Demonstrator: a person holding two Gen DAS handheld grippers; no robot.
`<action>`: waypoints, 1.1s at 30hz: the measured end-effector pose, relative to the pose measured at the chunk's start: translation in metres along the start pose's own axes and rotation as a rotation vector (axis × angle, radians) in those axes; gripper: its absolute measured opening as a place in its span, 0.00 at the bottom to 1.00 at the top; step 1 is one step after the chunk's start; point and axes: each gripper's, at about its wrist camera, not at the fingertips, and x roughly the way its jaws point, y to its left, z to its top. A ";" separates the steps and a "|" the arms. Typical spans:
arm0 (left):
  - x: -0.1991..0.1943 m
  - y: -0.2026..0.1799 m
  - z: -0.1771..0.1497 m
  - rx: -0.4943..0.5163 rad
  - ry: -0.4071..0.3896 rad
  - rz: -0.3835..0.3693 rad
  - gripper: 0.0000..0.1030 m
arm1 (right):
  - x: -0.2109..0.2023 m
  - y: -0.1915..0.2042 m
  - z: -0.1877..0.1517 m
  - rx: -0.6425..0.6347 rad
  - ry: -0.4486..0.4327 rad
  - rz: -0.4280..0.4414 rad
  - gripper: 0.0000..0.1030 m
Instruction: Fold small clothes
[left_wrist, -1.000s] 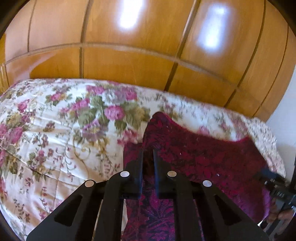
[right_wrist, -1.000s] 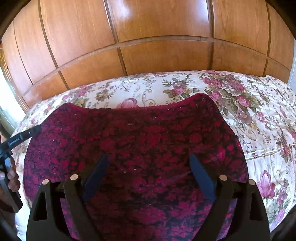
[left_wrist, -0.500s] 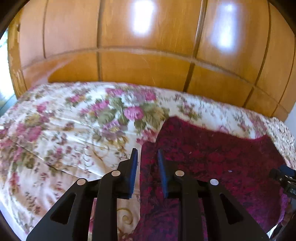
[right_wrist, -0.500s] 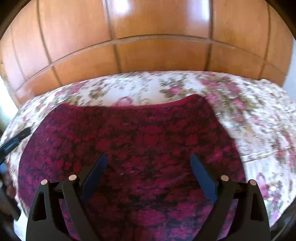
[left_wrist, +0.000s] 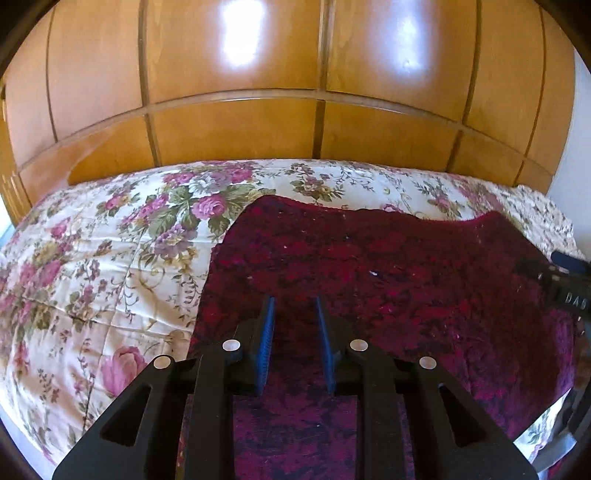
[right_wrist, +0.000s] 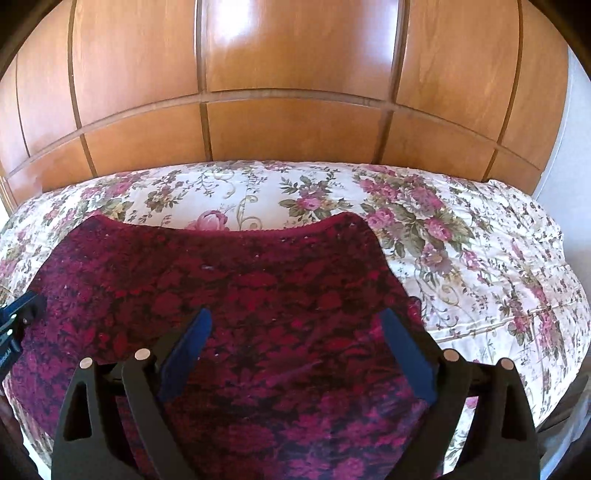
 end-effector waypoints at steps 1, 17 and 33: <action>0.001 0.000 0.000 0.001 0.000 0.002 0.21 | 0.001 -0.001 0.001 -0.002 0.000 0.000 0.90; 0.035 0.008 0.000 -0.024 0.058 -0.029 0.21 | 0.071 -0.037 0.008 0.036 0.161 -0.056 0.90; 0.003 0.000 0.003 -0.030 0.034 -0.005 0.41 | 0.045 -0.130 -0.011 0.314 0.239 0.273 0.98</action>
